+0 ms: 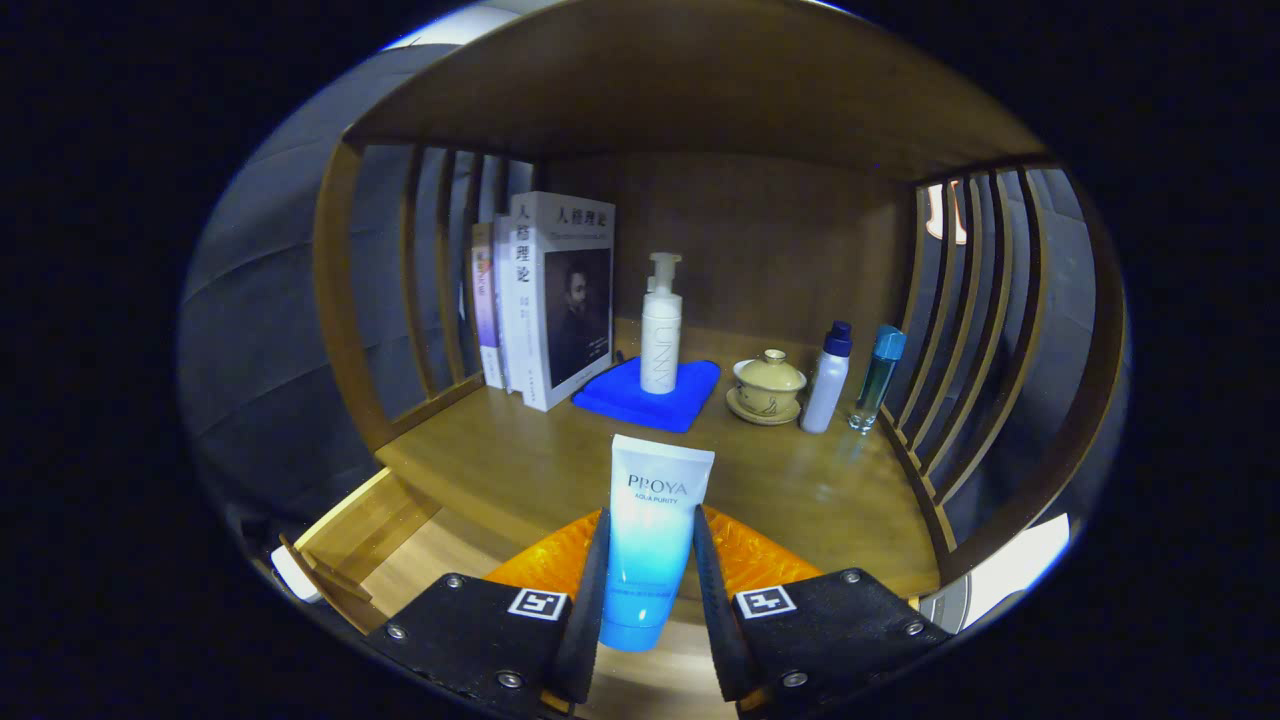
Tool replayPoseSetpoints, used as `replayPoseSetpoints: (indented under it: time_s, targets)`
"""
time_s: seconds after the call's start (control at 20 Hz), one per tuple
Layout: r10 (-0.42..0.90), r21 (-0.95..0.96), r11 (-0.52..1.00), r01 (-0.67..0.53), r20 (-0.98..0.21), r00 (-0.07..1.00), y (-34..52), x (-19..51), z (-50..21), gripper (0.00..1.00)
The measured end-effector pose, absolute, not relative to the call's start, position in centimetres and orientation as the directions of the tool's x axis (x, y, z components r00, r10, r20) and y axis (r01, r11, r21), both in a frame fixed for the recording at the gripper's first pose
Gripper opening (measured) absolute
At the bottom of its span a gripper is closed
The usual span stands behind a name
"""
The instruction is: Pull open the drawer, take out the items inside it, and place them on the countertop above the cabinet.
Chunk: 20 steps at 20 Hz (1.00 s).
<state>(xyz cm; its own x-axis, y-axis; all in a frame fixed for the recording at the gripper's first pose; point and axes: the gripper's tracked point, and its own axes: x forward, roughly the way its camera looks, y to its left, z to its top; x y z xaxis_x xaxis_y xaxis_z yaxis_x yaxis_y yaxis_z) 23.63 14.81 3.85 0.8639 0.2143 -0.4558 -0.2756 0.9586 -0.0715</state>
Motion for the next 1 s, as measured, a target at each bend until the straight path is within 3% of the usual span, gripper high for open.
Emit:
replayPoseSetpoints:
  time_s: [0.3, 0.55, 0.6, 0.7, 0.8, 1.0]
  targets:
    - [0.11, -0.049, 0.987, -0.153, -0.492, 0.864, 13.7, 28.6, 1.8, 0.48]
    - [0.054, -0.06, 0.994, -0.093, -0.469, 0.882, 13.3, 30.2, 1.1, 0.56]
    - [0.043, -0.064, 0.995, -0.08, -0.454, 0.89, 13.3, 30.2, 1.2, 0.59]
    - [0.023, -0.076, 0.995, -0.061, -0.421, 0.907, 13.2, 29.1, 2.1, 0.82]
    - [0.019, -0.076, 0.996, -0.049, -0.349, 0.937, 13.5, 27.8, 3.8, 0.94]
    - [0.027, -0.053, 0.998, -0.038, -0.199, 0.98, 14.5, 23.2, 6.7, 0.94]
